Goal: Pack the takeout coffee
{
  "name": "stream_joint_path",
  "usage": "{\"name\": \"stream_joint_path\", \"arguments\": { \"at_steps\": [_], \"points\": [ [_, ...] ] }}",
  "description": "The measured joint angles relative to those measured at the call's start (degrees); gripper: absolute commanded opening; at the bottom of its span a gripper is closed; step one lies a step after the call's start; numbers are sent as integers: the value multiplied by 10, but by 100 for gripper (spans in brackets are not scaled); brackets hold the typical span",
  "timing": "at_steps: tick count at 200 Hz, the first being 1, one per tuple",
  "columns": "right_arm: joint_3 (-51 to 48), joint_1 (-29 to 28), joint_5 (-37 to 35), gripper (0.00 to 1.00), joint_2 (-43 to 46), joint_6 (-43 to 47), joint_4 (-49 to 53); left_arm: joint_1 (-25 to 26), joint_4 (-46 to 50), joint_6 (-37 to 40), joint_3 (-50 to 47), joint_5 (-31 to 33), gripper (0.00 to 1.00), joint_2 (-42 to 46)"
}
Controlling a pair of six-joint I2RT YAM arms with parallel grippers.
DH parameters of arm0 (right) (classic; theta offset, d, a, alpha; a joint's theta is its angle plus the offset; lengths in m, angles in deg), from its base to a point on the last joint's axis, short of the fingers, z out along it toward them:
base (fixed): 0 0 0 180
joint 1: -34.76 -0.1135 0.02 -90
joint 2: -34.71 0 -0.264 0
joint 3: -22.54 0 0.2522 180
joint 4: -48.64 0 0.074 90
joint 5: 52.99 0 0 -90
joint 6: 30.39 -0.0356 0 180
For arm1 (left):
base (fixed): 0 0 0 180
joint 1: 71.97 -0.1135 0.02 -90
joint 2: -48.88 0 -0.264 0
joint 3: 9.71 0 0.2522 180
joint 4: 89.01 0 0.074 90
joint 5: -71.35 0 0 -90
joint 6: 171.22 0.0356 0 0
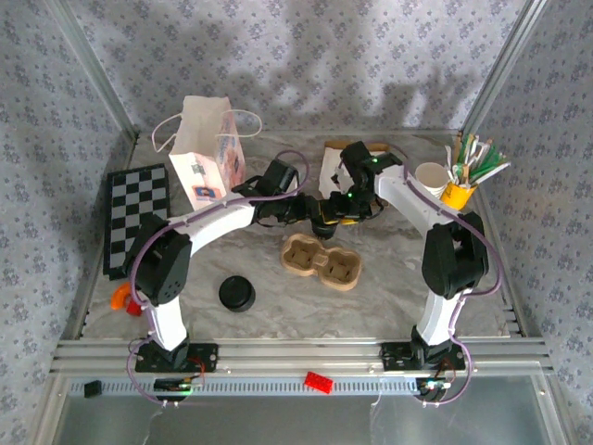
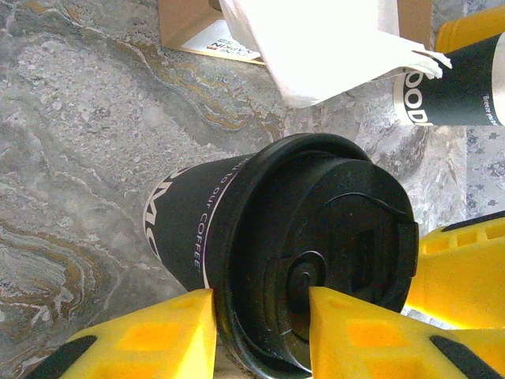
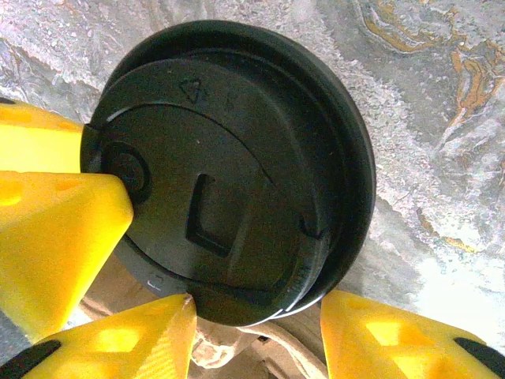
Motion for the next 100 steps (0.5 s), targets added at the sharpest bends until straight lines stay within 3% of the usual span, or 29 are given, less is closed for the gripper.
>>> {"name": "stream_joint_path", "arguments": {
  "at_steps": [66,100],
  "points": [
    [-5,3,41,51,30,-47,-25,0,3,38,41,13,34,-26],
    [-6,17,71,52,55,-63,-39,0,6,58,46,15,41,-28]
  ]
}}
